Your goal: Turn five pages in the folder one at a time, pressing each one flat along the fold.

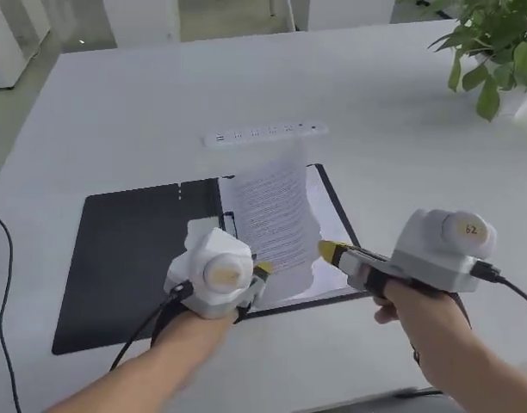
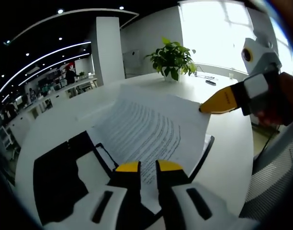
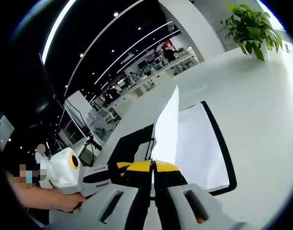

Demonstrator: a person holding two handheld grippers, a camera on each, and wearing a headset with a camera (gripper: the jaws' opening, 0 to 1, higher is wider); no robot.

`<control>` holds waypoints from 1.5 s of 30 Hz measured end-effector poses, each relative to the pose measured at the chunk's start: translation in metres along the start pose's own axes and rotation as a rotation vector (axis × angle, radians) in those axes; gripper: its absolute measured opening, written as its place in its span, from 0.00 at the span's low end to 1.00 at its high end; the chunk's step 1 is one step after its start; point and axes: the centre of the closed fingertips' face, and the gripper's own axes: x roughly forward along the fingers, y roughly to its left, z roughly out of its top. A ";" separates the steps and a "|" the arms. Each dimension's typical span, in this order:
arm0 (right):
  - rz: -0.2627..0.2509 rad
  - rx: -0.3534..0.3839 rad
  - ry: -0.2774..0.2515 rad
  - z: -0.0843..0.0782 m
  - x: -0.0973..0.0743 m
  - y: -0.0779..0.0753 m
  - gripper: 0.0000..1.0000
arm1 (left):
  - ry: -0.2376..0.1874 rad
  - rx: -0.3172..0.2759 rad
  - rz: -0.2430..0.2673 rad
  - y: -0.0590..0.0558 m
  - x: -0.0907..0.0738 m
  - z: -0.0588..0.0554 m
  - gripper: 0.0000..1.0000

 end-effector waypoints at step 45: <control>0.248 -0.082 0.203 -0.080 0.105 0.157 0.00 | -0.114 -0.148 0.272 0.129 -0.151 -0.024 0.11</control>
